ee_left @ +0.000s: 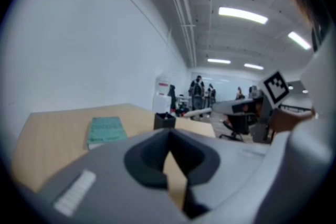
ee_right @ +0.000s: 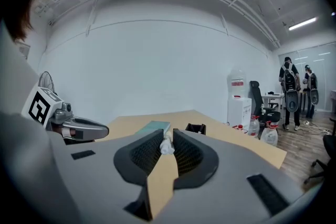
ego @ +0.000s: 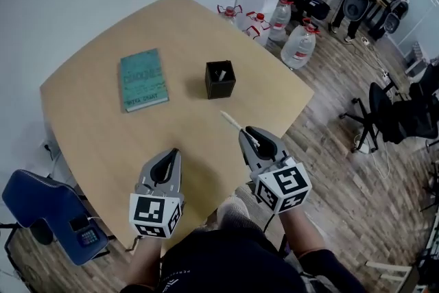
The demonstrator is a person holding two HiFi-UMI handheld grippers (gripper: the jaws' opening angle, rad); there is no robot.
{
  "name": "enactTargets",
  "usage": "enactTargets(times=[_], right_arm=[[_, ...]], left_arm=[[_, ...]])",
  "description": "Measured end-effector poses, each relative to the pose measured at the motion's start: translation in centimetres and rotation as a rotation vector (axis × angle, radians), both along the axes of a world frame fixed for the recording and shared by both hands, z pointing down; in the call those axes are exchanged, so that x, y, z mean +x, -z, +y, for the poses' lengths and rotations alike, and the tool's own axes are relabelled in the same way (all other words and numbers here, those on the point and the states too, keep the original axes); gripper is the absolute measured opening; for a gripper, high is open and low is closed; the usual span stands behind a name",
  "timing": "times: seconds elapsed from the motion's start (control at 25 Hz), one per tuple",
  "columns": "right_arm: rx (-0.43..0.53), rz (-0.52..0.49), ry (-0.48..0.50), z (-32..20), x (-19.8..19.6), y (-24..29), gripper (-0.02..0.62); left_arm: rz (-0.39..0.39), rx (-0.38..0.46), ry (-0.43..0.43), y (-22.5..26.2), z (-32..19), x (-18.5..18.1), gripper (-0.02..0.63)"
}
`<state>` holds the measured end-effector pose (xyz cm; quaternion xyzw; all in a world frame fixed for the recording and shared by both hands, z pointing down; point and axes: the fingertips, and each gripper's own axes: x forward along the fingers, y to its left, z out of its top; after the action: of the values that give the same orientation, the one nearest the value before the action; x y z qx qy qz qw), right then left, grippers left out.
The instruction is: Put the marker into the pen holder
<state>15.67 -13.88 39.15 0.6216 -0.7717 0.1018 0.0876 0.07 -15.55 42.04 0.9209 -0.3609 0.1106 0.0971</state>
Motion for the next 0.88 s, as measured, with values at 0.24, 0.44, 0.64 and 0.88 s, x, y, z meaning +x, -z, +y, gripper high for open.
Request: enactTargets(times=[0.24, 0.44, 0.64, 0.88], right_arm=[[-0.014, 0.027, 0.109, -5.2, 2.8, -0.4, 0.052], [-0.015, 0.021, 0.168, -9.4, 4.7, -0.8, 0.052], [-0.040, 0.029, 0.237, -13.1, 5.3, -2.0, 0.052], [-0.079, 0.068, 0.291, -16.5, 5.8, -3.7, 0.052]], left_arm=[[-0.029, 0.001, 0.102, -0.7, -3.3, 2.9, 0.005], [-0.013, -0.003, 0.166, -0.8, -5.7, 4.7, 0.005], [0.006, 0.004, 0.248, -0.6, -7.9, 5.2, 0.005], [0.015, -0.013, 0.320, -1.4, -9.8, 5.1, 0.005]])
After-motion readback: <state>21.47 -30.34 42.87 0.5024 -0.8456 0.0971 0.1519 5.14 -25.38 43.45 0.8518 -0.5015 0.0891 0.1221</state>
